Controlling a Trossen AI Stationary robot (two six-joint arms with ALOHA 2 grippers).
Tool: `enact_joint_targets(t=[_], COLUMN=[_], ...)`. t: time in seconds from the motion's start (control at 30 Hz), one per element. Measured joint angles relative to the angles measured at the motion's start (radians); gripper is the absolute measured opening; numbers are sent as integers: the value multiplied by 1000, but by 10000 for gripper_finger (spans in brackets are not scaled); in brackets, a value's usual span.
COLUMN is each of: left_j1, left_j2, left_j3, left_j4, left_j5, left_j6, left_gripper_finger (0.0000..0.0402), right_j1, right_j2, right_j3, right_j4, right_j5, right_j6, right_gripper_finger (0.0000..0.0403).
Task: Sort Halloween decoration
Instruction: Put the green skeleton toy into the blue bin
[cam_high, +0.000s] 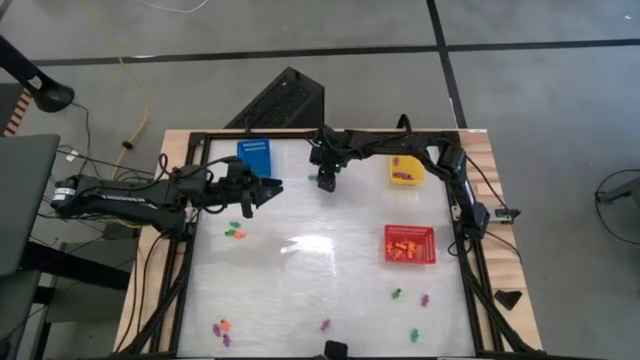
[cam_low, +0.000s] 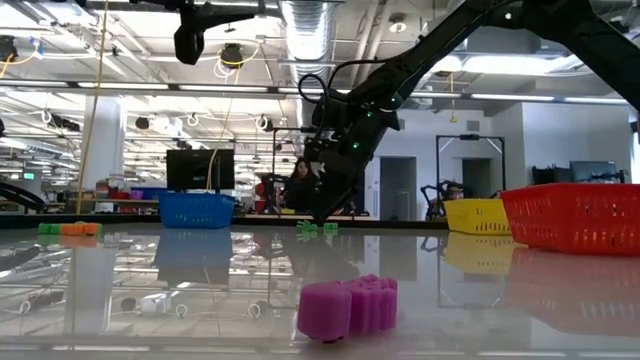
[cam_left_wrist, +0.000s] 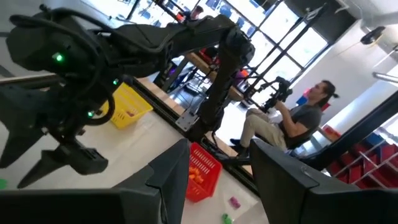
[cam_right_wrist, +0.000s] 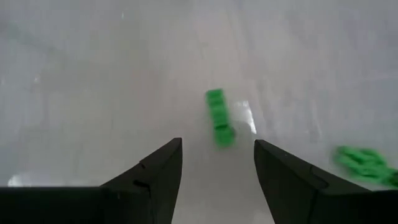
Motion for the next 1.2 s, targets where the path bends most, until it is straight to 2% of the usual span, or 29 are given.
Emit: enact_joint_targets(t=[0.53, 0.8, 0.93, 1.0, 1.1, 1.13, 1.2], left_j1=[0, 0, 0, 0, 0, 0, 0], left_j2=[43, 64, 73, 73, 75, 75, 75], left_j3=[-1, 0, 0, 0, 0, 0, 0], left_j4=[8, 48, 66, 70, 70, 70, 67], left_j5=[-48, -61, -86, -104, -122, -127, -130], left_j6=[-6, -13, -20, -32, -37, -37, -36], left_gripper_finger=[157, 158, 158, 158, 158, 158, 158], right_j1=[8, 38, 52, 54, 47, 44, 32], right_j2=[0, -1, -1, -1, -1, -2, -21], right_j3=[0, 0, -1, 0, -1, -1, -3], right_j4=[16, -17, -13, -16, -23, -26, -51], right_j5=[8, 78, 86, 86, 86, 86, 103], right_j6=[-57, -215, -245, -228, -177, -155, -83], right_gripper_finger=[229, 202, 161, 120, 35, 22, 24])
